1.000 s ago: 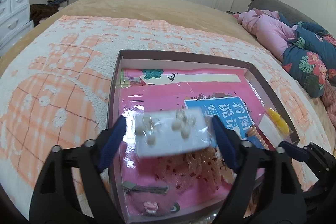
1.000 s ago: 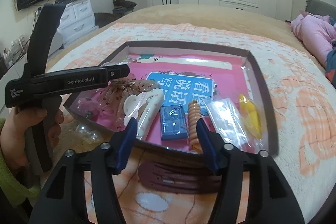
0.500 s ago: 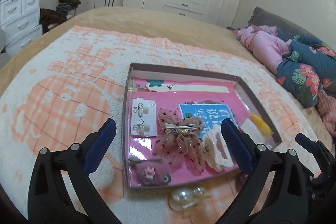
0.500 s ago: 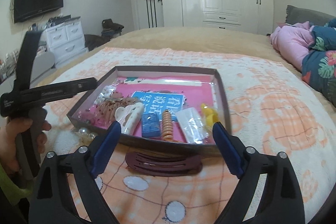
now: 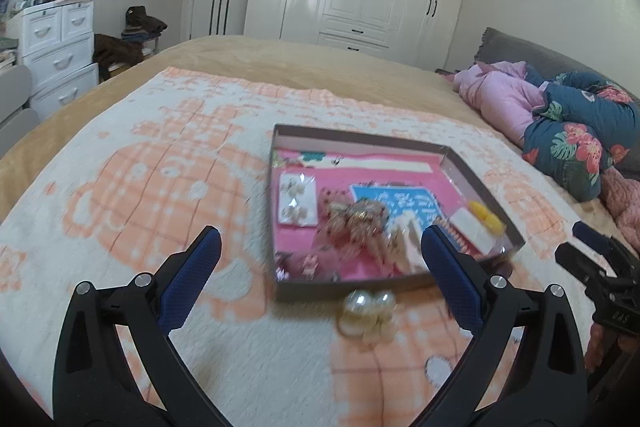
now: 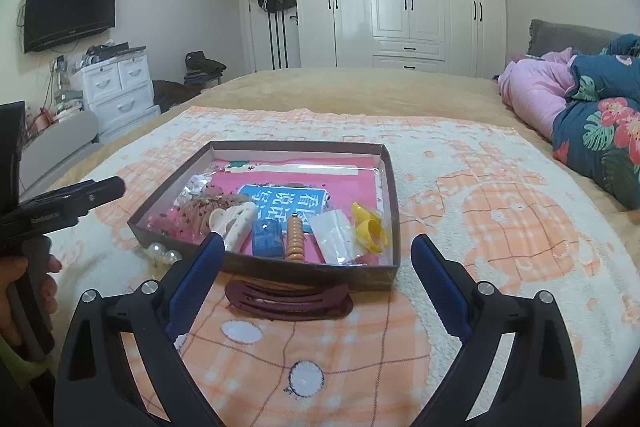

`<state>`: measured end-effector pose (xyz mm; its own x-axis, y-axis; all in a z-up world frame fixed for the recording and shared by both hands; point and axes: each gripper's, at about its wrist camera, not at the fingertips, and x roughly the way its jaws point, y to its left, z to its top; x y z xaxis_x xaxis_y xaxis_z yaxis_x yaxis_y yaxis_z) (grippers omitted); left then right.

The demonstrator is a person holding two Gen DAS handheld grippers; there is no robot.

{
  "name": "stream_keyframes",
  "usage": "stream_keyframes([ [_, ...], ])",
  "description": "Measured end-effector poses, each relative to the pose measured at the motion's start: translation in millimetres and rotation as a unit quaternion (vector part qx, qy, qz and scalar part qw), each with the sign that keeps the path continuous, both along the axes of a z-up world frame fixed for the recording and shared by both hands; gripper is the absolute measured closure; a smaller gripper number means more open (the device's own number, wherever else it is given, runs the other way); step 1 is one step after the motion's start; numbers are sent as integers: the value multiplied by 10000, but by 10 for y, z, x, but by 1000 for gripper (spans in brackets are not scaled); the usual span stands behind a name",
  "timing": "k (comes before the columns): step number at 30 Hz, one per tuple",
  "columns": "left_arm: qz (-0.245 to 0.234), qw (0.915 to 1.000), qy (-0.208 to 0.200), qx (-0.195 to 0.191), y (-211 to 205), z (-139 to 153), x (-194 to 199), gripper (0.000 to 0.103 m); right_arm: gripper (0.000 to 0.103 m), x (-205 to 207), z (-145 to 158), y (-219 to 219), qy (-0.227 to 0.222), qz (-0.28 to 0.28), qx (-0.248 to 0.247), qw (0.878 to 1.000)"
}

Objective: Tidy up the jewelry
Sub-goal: 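Withdraw both grippers toward the pearl flower clip and maroon hair clip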

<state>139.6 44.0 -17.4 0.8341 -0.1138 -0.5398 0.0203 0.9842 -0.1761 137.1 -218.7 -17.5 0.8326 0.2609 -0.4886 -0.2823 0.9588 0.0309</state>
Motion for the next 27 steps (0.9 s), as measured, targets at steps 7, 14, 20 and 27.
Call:
stream_keyframes([
  [7,60,10000,48,52,68,-61,-221,11,10,-127,-33,-46,7,7,-72,10000],
  [14,72,9998,59,155,49,-82,-355,11,9,-248,-116,-39,81,86,-189,9998],
  [20,-53,9994,220,266,-47,-161,-394,11,9,-326,-231,12,224,163,-276,9992],
  [27,-260,9979,459,382,-191,-334,-340,11,9,-284,-447,75,582,169,-394,9974],
])
